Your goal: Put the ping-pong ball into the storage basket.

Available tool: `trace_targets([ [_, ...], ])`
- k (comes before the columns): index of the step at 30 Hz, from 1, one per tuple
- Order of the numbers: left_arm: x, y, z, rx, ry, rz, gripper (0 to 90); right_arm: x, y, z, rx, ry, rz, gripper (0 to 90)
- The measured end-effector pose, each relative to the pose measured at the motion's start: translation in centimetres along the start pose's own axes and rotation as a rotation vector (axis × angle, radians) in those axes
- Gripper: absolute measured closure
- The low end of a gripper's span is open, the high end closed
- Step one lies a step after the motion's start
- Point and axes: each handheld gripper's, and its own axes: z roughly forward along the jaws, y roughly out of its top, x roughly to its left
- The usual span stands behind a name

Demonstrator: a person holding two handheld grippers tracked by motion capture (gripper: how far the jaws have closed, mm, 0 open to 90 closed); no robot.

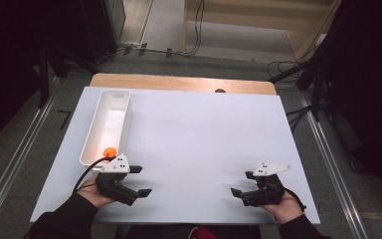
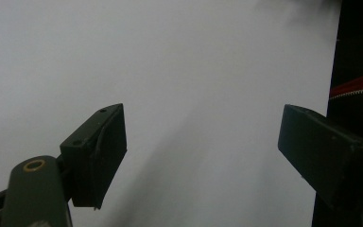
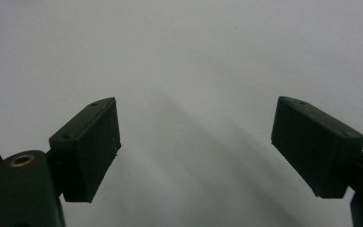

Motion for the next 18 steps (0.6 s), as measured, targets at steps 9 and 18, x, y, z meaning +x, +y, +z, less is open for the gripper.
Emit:
trace_targets([
  [9,0.0,-0.02,0.02,-0.001,-0.002,0.0,16.8,0.06,0.0,0.0,0.003,-0.001,0.004,15.0],
  [18,0.02,-0.04,0.04,-0.001,-0.004,0.001,16.8,0.06,0.01,0.01,0.003,-0.001,0.004,15.0],
])
